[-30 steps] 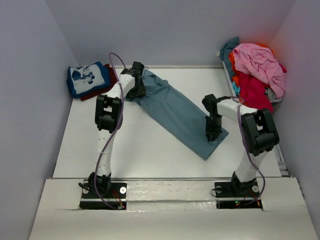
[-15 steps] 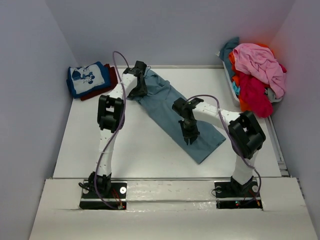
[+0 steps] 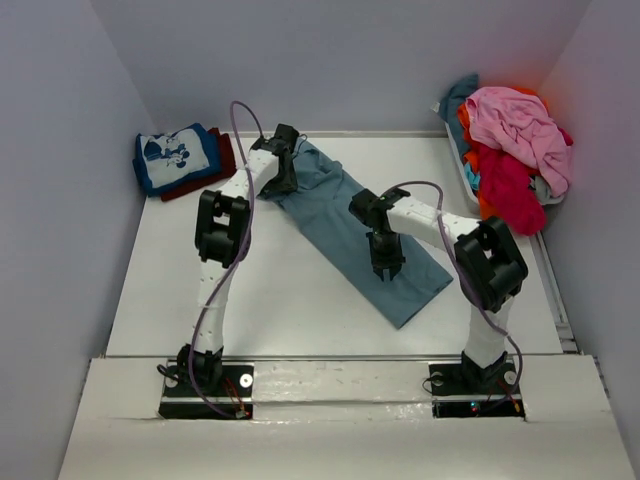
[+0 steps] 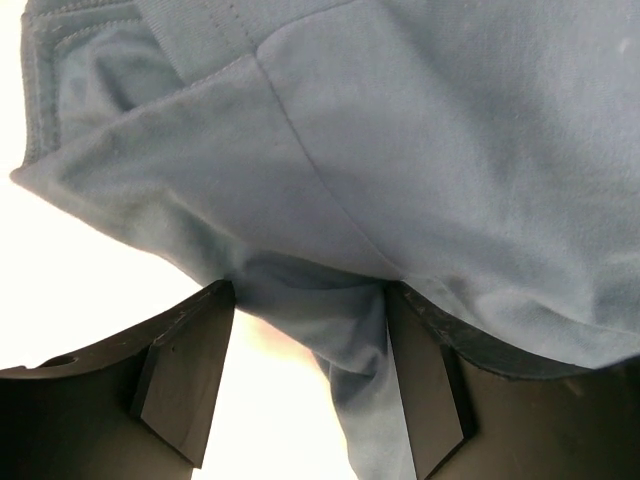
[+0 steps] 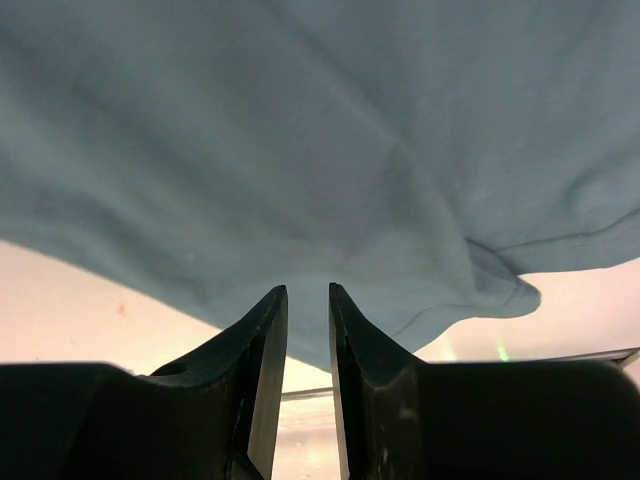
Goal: Fold and stack the t-shirts
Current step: Rotate the tshirt 90 degrees
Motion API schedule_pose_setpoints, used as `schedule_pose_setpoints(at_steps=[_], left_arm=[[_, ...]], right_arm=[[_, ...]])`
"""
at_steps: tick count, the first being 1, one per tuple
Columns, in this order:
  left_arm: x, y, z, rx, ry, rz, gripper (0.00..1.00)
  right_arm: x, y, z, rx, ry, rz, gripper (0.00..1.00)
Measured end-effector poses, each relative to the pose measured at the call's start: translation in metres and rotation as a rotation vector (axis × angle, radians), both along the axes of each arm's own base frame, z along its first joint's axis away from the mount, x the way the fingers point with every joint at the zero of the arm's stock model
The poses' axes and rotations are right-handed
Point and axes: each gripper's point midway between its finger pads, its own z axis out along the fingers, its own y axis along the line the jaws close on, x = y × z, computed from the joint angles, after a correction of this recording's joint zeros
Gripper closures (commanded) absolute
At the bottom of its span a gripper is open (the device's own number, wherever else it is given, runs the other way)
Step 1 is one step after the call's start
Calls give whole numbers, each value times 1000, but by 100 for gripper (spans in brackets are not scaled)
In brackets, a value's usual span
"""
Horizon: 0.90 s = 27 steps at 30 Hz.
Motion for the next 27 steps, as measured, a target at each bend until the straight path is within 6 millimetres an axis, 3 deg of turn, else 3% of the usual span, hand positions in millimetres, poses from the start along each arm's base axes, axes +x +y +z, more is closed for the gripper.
schedule_pose_setpoints(at_steps=[4, 10, 15, 19, 22, 25, 27], left_arm=[[-2, 2, 10, 26, -17, 4, 26], [-2, 0, 50, 64, -110, 0, 25], [10, -11, 75, 35, -193, -25, 25], [23, -23, 67, 8, -188, -65, 22], [39, -36, 44, -22, -176, -89, 22], [31, -40, 9, -33, -100, -108, 21], [27, -40, -2, -40, -76, -113, 21]], right_arm=[[14, -19, 0, -18, -13, -63, 70], [32, -48, 0, -27, -26, -151, 70], [39, -57, -2, -26, -35, -168, 69], [38, -65, -11, -27, -26, -172, 69], [33, -74, -20, -30, 2, -187, 69], [33, -82, -22, -26, 12, -209, 69], [37, -86, -23, -21, 4, -221, 69]])
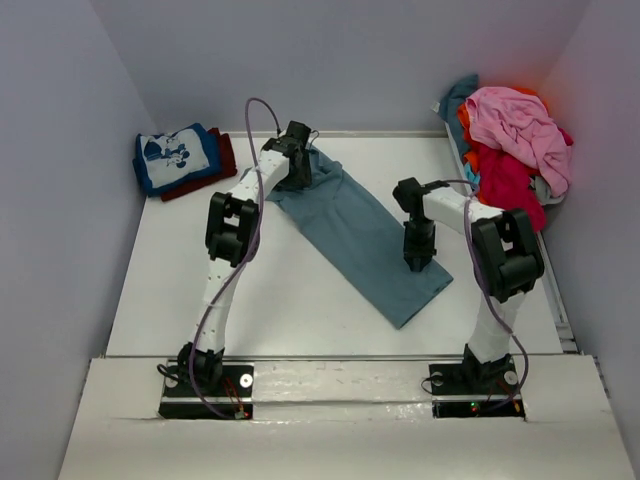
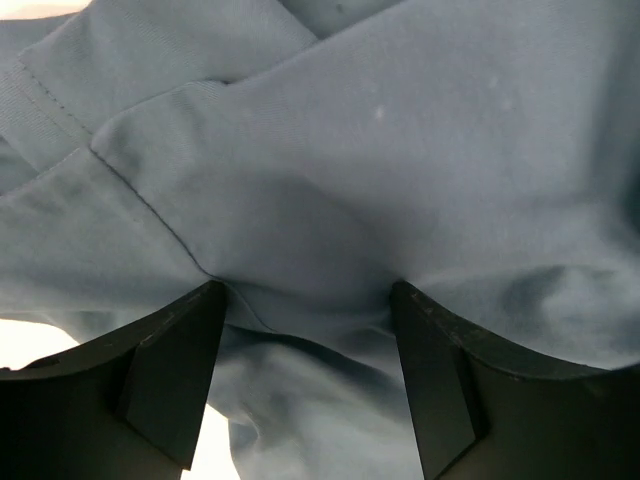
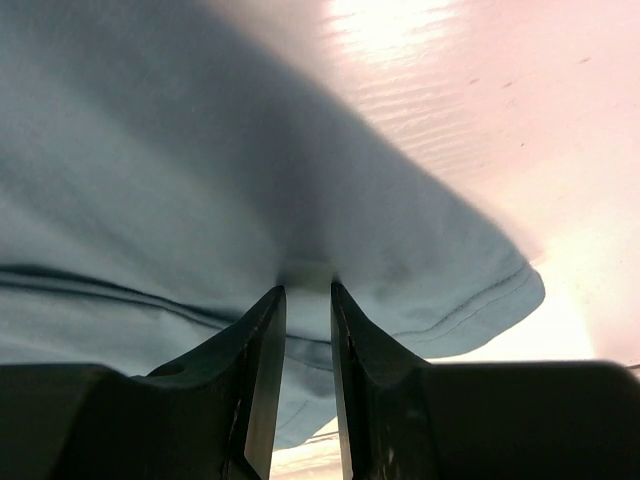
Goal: Fold and stack the t-shirts
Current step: Rotate the tshirt 90 degrees
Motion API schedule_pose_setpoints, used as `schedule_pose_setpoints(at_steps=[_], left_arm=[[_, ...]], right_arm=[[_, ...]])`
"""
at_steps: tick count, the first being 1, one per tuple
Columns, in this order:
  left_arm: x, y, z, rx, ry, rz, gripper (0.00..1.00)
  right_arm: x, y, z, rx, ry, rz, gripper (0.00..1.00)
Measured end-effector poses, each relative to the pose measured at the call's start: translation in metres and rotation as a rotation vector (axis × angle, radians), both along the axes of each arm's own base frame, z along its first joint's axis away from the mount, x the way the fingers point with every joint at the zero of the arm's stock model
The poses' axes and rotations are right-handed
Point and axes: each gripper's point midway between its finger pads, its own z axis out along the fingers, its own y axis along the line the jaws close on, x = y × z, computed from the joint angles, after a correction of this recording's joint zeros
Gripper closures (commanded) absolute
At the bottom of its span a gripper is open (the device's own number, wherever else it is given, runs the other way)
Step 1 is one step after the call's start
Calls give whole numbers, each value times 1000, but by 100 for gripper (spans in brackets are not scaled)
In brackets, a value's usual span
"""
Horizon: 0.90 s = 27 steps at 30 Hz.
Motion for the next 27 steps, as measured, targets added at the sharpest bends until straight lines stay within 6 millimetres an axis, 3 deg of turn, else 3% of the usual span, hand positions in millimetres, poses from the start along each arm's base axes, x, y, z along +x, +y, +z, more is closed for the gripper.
schedule_pose_setpoints(at_steps=[7, 14, 23, 27], left_arm=[[3, 2, -1, -45, 12, -6, 21], [3, 7, -2, -34, 12, 4, 21], [2, 7, -1, -30, 22, 11, 21], [1, 8, -1, -25, 28, 12, 21]], right_arm=[[5, -3, -2, 7, -16, 4, 69], [-2, -2, -10, 35, -15, 20, 70], [-31, 11, -11, 137, -12, 37, 71], [-50, 27, -11, 148, 15, 103, 71]])
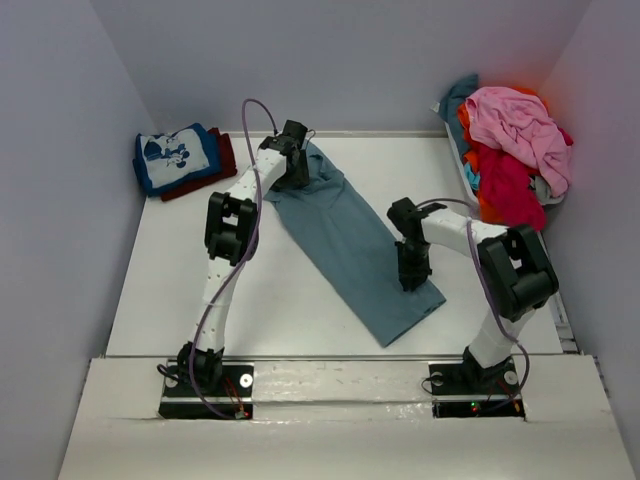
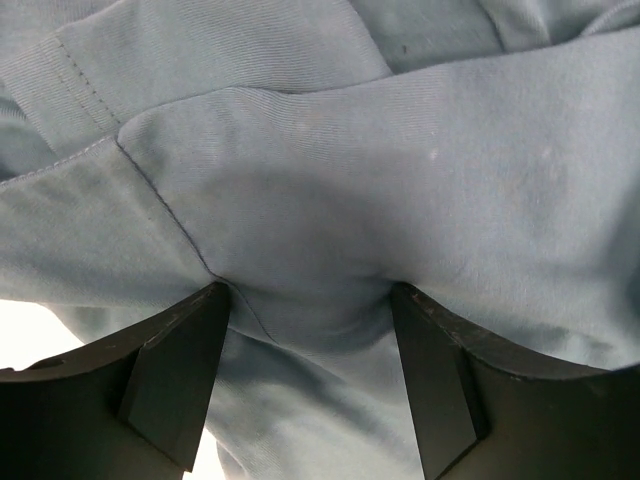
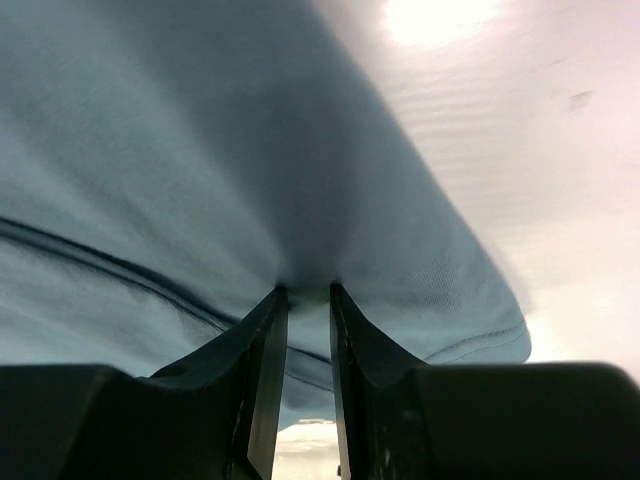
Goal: Fold and stack the t-shirts
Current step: Rotate the tshirt 90 degrees
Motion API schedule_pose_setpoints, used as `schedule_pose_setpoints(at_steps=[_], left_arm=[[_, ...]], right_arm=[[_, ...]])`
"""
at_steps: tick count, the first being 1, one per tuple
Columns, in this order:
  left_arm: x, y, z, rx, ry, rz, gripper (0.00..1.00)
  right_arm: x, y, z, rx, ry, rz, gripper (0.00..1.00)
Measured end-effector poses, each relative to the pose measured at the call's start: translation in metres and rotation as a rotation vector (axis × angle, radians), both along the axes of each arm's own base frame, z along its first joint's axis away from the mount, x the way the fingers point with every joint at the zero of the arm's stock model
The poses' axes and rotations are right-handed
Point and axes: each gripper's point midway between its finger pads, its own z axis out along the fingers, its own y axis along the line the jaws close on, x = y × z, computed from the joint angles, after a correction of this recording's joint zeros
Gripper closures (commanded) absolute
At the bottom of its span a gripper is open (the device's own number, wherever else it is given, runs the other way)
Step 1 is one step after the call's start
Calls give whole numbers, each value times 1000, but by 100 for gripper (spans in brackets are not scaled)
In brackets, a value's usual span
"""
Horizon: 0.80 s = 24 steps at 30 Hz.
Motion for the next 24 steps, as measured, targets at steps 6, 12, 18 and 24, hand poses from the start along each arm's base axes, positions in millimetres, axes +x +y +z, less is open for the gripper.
schedule_pose_setpoints(at_steps=[6, 12, 18, 24], left_arm=[[-3, -1, 0, 24, 5, -7, 22], [-5, -8, 0, 69, -6, -32, 22], [-14, -37, 0, 95, -19, -104, 22], [-26, -67, 0, 91, -20, -175, 23]], right_arm=[[-25, 26, 2, -5, 37, 114, 71], [-40, 59, 11, 7, 55, 213, 71], [-36, 79, 24, 34, 22, 249, 71], [-36, 80, 28, 18, 18, 255, 71]])
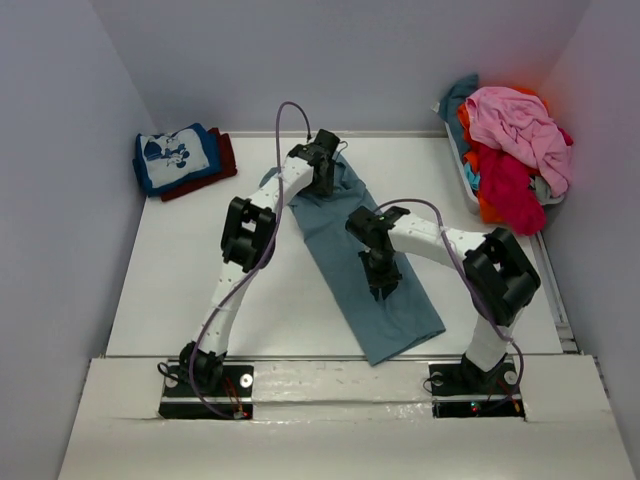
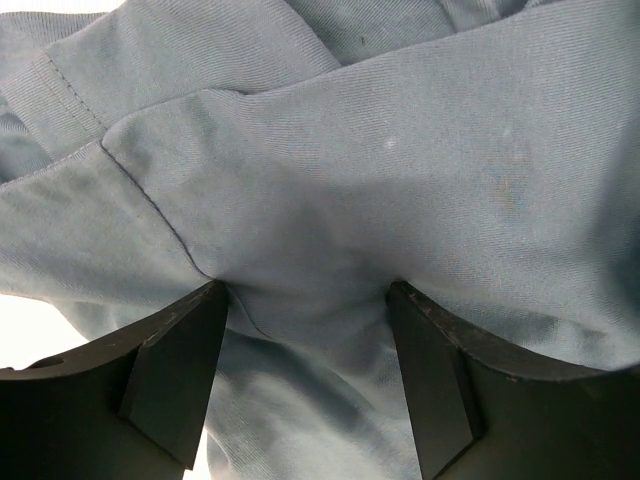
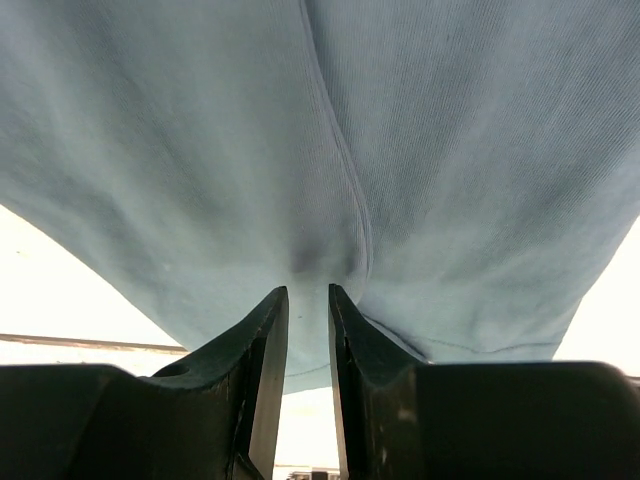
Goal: Fold and stack the t-shirts
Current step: Rotate the tshirt 90 degrees
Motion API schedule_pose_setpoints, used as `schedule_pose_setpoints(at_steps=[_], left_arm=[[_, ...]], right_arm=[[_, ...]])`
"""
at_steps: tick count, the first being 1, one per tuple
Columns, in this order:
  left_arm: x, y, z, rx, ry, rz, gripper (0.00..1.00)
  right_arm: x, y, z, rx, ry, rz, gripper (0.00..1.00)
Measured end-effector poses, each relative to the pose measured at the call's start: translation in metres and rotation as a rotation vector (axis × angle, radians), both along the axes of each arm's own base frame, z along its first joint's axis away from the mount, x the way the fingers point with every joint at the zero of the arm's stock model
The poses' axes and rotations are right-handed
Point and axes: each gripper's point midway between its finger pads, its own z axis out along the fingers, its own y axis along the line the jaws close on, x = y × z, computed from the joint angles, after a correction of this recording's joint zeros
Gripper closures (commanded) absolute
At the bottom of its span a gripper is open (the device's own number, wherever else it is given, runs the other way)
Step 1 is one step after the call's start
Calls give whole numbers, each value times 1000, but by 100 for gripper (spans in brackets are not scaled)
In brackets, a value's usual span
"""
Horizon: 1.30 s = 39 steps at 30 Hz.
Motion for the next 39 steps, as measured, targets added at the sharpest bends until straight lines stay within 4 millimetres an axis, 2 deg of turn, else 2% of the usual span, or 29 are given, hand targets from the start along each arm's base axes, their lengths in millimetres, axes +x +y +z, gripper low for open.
schedule_pose_setpoints(at_steps=[7, 11, 17, 20, 22, 27, 30, 39], left_arm=[[-2, -6, -1, -13, 6, -23, 22], [-2, -5, -1, -11, 6, -23, 19], [-1, -3, -1, 0, 3, -19, 13], [-1, -3, -1, 1, 2, -18, 11], [-1, -2, 0, -2, 4, -18, 11], [5, 1, -1, -36, 17, -11, 11], [8, 2, -2, -61, 24, -9, 11], [9, 2, -3, -64, 25, -17, 11]], right_arm=[[7, 3, 8, -18, -19, 6, 68], [5, -9, 7, -77, -16, -9, 49], [-17, -30, -7, -157, 43, -46, 39], [-22, -34, -9, -173, 60, -51, 36], [-22, -34, -10, -174, 62, -52, 36], [-29, -34, -21, -178, 102, -48, 49], [-35, -34, -26, -171, 133, -50, 49], [-38, -31, -24, -149, 150, -26, 49]])
